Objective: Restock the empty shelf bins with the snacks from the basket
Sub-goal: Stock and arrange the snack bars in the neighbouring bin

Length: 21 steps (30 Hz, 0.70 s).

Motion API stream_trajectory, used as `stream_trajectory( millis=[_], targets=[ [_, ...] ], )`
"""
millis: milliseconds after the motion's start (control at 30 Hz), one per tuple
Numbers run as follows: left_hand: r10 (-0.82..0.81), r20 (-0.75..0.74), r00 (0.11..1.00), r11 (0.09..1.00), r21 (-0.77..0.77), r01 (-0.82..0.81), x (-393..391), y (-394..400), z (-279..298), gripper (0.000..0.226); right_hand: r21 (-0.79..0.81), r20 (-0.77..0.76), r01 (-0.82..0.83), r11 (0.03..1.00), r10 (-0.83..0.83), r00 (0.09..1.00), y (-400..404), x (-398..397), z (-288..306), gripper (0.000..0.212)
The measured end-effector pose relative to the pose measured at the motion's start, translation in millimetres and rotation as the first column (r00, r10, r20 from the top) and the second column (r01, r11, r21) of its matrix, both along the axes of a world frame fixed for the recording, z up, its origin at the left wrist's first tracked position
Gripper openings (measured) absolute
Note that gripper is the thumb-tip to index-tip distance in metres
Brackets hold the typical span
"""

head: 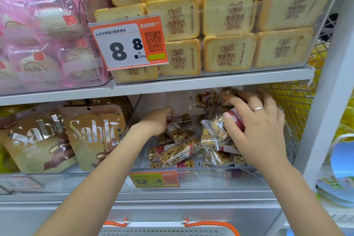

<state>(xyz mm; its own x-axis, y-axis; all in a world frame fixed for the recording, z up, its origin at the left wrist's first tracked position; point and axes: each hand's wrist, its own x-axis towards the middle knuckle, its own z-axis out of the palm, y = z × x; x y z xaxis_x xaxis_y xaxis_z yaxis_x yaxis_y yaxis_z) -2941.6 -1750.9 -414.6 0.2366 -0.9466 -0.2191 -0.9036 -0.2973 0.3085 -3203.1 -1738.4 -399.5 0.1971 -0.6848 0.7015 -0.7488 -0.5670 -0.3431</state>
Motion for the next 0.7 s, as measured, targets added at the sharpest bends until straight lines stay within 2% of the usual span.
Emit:
stream_trajectory(
  millis=[67, 167, 233, 300, 433, 700],
  targets=[
    [-0.164, 0.231, 0.959, 0.986, 0.036, 0.160, 4.0, -3.4, 0.2, 0.058, 0.004, -0.005, 0.003, 1.000, -0.003, 1.000, -1.0, 0.6, -0.1, 0.045],
    [-0.322, 0.335, 0.885, 0.947, 0.102, 0.306, 3.9, -11.8, 0.6, 0.049, 0.013, -0.003, 0.006, 1.000, -0.006, 1.000, -1.0, -0.2, 0.1, 0.046],
    [-0.290, 0.266, 0.919, 0.957, 0.086, 0.277, 4.1, -15.3, 3.3, 0.043, 0.013, 0.001, 0.003, 1.000, -0.003, 1.000, -0.8, 0.1, 0.2, 0.046],
    [-0.227, 0.200, 0.953, 0.972, 0.111, 0.209, 6.1, -20.2, 5.0, 0.049, 0.015, 0.002, 0.003, 1.000, -0.003, 1.000, -0.9, 1.0, 0.3, 0.046],
    [-0.196, 0.202, 0.960, 0.972, 0.170, 0.162, 10.1, -28.3, 0.4, 0.054, 0.028, -0.002, -0.002, 1.000, 0.002, 1.000, -0.5, 0.9, 0.7, 0.046],
    [-0.082, 0.239, 0.968, 0.993, -0.060, 0.099, 13.5, -21.5, -7.9, 0.053, 0.021, -0.005, -0.033, 0.999, 0.033, 0.999, 0.6, -2.7, 1.0, 0.045]
  ],
)
